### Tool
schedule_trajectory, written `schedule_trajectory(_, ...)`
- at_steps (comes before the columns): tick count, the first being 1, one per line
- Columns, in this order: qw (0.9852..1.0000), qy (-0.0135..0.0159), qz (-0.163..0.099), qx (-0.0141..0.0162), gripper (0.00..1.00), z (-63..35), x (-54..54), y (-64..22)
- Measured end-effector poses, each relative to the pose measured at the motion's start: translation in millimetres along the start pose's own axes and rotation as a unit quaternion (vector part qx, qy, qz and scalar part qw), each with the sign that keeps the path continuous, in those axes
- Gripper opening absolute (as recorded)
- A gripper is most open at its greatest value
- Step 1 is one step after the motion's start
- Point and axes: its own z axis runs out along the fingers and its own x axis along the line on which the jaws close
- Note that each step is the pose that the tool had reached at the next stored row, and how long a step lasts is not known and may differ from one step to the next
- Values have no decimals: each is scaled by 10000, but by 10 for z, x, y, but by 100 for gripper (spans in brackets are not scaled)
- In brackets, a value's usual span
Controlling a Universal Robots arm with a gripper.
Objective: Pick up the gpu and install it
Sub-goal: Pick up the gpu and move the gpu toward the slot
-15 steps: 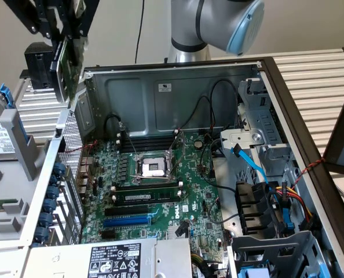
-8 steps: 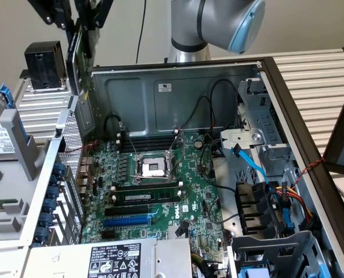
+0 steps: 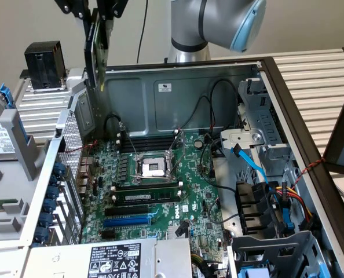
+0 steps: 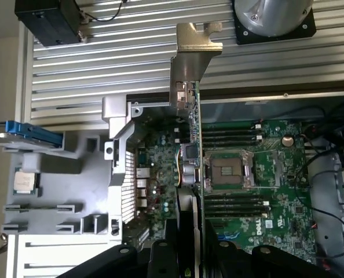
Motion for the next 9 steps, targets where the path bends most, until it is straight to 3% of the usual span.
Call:
schedule_trajectory(5,10000,33,-30,5,28,-29,-154,5)
schedule_trajectory(9,10000,81,-41,10,28,-40,-267,1)
